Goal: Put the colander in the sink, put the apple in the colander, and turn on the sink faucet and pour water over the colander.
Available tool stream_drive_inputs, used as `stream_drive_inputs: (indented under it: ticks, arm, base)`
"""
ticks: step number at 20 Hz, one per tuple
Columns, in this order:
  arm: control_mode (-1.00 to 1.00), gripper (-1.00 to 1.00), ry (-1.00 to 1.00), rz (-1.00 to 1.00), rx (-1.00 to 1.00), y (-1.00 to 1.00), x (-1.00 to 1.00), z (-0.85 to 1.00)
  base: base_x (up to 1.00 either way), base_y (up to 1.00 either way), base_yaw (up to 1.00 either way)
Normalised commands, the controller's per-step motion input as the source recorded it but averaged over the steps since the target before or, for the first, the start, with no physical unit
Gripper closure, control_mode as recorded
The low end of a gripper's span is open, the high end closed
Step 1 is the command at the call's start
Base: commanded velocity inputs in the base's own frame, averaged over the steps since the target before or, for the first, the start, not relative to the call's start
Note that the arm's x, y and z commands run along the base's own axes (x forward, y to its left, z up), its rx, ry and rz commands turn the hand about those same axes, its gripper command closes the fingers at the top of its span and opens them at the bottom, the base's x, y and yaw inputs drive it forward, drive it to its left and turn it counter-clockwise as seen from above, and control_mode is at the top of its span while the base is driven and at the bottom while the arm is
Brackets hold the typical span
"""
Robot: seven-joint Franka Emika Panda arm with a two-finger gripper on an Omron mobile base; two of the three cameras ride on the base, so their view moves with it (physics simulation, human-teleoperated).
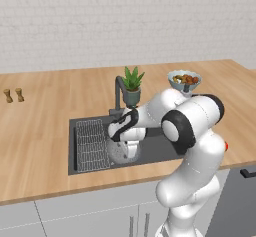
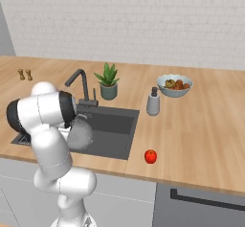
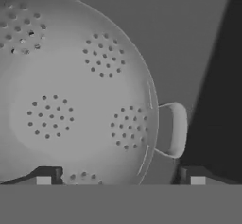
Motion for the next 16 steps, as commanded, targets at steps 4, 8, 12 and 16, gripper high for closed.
stream_drive_inputs:
  ticks: [4, 8, 12, 16]
  arm:
    - [-1.00, -1.00, 0.00, 0.00, 0.00, -0.24, -0.10, 0.43]
    - [-1.00, -1.00, 0.00, 0.00, 0.00, -0.34, -0.13, 0.22]
    - [-1.00, -1.00, 0.00, 0.01, 0.01, -0.43, 0.00, 0.26]
    - [-1.00, -1.00, 0.00, 0.03, 0.01, -0.41, 0.00, 0.21]
  base:
    - [0.00, 0.00, 0.00]
    - [0.00, 0.00, 0.00]
    - [0.00, 0.00, 0.00]
    - [0.00, 0.00, 0.00]
